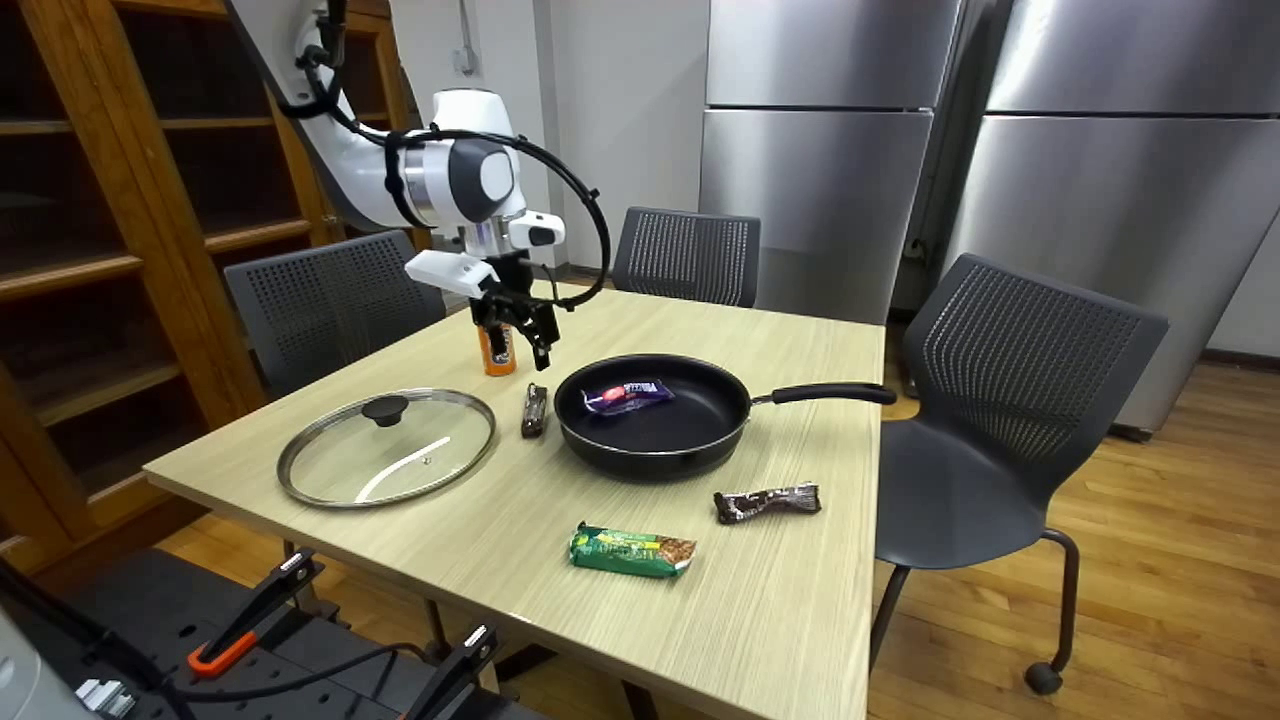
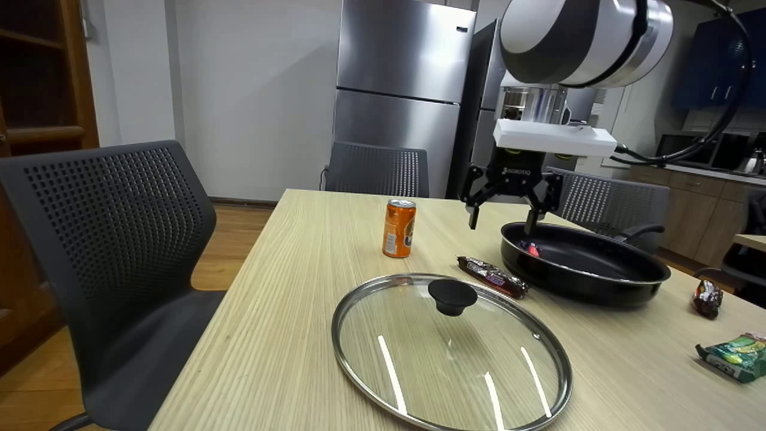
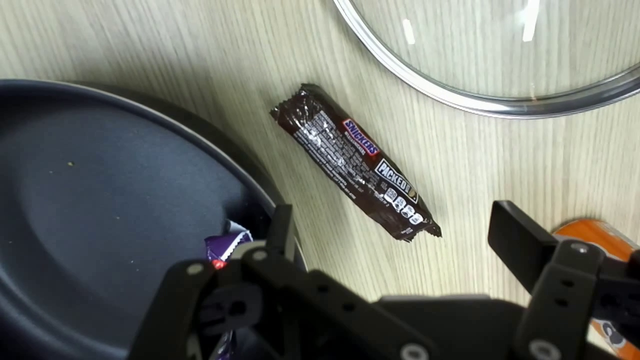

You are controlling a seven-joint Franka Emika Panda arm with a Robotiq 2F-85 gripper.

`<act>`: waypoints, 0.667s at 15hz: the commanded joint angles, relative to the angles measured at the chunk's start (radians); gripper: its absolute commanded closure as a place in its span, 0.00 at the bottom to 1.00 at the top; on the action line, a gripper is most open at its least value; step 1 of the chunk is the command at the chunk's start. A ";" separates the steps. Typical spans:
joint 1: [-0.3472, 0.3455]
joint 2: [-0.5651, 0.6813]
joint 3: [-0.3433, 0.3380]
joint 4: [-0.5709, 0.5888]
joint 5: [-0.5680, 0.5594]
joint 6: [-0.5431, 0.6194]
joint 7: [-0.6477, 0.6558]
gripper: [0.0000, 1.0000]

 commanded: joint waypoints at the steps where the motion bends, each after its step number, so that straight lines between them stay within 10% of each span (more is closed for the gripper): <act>1: -0.020 0.037 0.015 0.056 -0.006 -0.042 -0.033 0.00; 10: -0.030 0.130 0.026 0.166 -0.012 -0.105 -0.117 0.00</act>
